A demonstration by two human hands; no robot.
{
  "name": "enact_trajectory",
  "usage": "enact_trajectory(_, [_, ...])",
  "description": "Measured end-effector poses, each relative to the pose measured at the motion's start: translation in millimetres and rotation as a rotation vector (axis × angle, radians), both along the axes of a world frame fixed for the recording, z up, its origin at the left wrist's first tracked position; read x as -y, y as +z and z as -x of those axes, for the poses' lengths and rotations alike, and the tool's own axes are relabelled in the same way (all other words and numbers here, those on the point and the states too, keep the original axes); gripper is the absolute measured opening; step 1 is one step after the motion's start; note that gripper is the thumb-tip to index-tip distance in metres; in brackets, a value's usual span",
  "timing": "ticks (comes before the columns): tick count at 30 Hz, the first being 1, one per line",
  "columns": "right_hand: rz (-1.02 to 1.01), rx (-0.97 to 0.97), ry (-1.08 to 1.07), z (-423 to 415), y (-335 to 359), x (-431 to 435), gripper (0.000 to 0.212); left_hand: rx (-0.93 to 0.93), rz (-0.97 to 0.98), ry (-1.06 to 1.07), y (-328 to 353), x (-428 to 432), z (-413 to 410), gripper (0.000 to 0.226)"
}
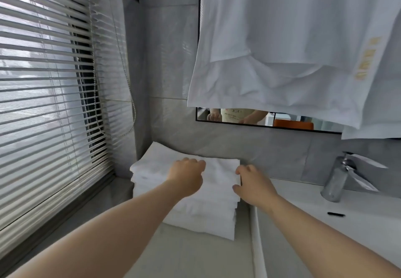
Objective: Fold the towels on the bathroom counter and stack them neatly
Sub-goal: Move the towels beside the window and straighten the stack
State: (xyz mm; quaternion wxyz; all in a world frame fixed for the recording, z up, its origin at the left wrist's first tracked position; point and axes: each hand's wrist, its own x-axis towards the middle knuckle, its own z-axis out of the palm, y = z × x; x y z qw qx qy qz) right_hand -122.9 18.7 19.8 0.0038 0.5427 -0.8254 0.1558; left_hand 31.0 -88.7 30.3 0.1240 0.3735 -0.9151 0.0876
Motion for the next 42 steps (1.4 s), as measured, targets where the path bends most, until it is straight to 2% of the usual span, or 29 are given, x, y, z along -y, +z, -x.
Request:
enact_trajectory(8, [-0.035, -0.02, -0.09, 16, -5, -57, 0.038, -0.032, -0.043, -0.167, -11, -51, 32, 0.038])
enact_trajectory(19, [-0.048, 0.072, -0.287, 65, -29, -156, 0.038, 0.08, -0.114, -0.343, -33, -133, 103, 0.034])
enact_trajectory(25, [-0.029, 0.028, -0.297, 114, -20, -237, 0.039, 0.033, -0.095, -0.384, -19, -203, 153, 0.034])
enact_trajectory(34, [-0.081, 0.056, -0.408, 210, -21, -388, 0.039, 0.004, -0.171, -0.443, -28, -339, 261, 0.034])
enact_trajectory(42, [-0.062, 0.064, -0.491, 274, -11, -454, 0.036, -0.02, -0.222, -0.529, -21, -395, 340, 0.034])
